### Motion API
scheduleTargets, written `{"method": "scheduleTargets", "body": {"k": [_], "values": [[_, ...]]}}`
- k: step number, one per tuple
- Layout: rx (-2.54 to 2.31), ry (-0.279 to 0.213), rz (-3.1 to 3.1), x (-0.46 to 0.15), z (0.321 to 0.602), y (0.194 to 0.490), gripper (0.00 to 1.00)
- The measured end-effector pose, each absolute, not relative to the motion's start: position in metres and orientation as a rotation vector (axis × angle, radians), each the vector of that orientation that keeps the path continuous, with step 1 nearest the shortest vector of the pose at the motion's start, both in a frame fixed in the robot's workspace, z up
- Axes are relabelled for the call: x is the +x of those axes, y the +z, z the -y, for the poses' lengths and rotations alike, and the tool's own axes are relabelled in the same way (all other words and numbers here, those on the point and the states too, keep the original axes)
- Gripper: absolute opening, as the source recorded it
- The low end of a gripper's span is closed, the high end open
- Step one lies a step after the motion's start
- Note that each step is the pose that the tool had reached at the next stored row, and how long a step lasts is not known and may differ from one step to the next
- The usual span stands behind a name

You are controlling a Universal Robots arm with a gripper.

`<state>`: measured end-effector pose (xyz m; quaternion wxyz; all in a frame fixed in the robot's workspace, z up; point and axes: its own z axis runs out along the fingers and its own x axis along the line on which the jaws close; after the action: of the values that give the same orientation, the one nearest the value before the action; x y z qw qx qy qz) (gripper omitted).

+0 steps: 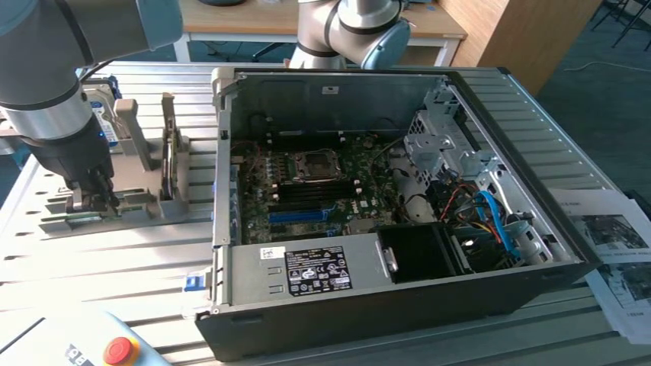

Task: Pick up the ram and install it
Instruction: 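Pick up the ram and move it above insertion slot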

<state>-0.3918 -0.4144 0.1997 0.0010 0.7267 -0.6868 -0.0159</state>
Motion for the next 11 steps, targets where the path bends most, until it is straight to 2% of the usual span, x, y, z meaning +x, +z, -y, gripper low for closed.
{"method": "scheduleTargets", "body": {"k": [11], "values": [[2.28,-0.048,2.154,-0.3919,0.4144,0.1997,0.24]]}}
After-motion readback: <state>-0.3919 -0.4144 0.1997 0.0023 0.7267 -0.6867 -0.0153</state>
